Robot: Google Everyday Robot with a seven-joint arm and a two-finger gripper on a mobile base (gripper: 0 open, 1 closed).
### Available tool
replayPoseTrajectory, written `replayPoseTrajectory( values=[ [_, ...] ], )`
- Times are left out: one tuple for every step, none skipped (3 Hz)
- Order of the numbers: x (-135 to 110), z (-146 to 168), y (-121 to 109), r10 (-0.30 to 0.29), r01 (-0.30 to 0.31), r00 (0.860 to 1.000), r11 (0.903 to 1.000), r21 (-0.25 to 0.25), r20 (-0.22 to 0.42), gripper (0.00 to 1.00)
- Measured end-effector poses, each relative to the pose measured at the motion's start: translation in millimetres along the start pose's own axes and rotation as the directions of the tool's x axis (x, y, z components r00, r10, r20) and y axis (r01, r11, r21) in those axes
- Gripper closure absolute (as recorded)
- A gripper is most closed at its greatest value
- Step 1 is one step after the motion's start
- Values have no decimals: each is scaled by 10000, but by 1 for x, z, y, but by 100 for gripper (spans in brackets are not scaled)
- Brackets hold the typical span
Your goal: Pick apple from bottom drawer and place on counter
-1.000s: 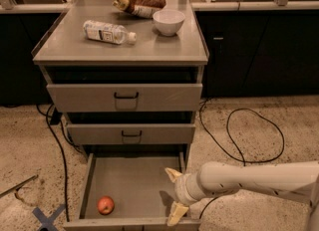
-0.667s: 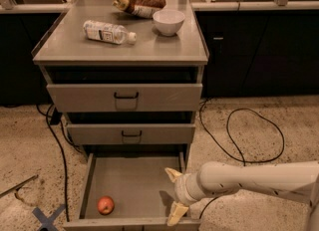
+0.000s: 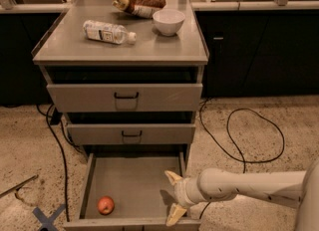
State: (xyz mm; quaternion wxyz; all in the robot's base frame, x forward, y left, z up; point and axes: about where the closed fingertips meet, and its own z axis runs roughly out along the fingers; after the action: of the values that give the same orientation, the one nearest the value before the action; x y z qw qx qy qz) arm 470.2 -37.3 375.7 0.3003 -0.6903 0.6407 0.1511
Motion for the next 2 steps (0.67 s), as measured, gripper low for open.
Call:
replayPoseTrajectory(
  values=[
    [17, 42, 3, -32, 30, 9987, 10000, 41, 507, 0],
    [22, 90, 3, -212, 234, 9935, 9996, -188, 1117, 0]
  ],
)
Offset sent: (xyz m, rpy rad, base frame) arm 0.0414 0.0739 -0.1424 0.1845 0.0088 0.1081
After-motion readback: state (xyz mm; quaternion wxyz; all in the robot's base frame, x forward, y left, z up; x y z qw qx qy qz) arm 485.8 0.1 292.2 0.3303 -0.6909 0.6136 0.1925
